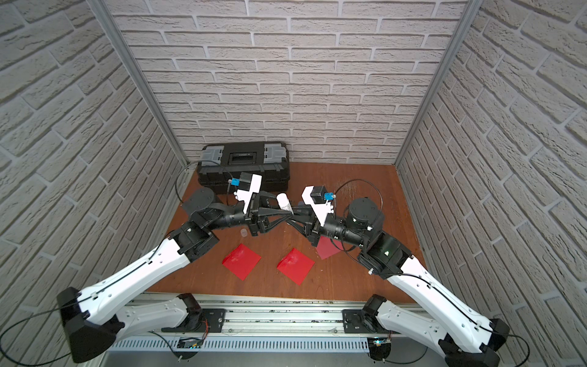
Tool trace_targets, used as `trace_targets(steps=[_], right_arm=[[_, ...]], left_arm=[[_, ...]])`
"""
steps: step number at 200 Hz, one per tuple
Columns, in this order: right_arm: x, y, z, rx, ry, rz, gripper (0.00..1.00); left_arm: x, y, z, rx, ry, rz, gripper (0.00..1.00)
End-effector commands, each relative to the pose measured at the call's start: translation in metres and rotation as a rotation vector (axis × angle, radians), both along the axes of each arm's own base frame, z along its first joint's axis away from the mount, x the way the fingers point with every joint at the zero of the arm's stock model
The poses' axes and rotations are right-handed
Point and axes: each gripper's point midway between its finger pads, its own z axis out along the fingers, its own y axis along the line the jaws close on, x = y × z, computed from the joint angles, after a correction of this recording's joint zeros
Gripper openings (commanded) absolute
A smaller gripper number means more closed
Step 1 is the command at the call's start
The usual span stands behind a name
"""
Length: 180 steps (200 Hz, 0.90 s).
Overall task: Seal the envelope with a glue stick
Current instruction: Unscrew the glue stick.
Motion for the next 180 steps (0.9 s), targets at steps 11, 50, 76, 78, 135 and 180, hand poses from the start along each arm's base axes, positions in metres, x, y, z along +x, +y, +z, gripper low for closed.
trace_targets(steps=[11, 50, 76, 78, 135, 180], right_arm=[[-0.008, -0.004, 0.022, 0.034, -0.075, 0.017, 0.03], [-0.008, -0.005, 0.023, 0.034, -0.085, 0.011, 0.03], [-0.009, -0.005, 0.025, 0.045, -0.087, 0.012, 0.03], [-0.008, -0.005, 0.025, 0.045, -0.087, 0.011, 0.03], [0.007, -0.021, 0.044, 0.119, -0.138, -0.128, 0.33], [0.019, -0.031, 0.08, 0.268, -0.283, -0.221, 0.64]], left_arm=[[-0.01, 0.004, 0.026, -0.065, -0.061, -0.027, 0.38], [-0.01, 0.001, 0.025, -0.064, -0.052, -0.043, 0.27], [-0.009, 0.001, 0.024, -0.063, -0.049, -0.04, 0.21], [-0.008, 0.001, 0.024, -0.064, -0.048, -0.037, 0.2], [0.032, 0.015, 0.047, -0.168, 0.077, 0.209, 0.08], [0.059, 0.04, 0.072, -0.406, 0.219, 0.374, 0.08]])
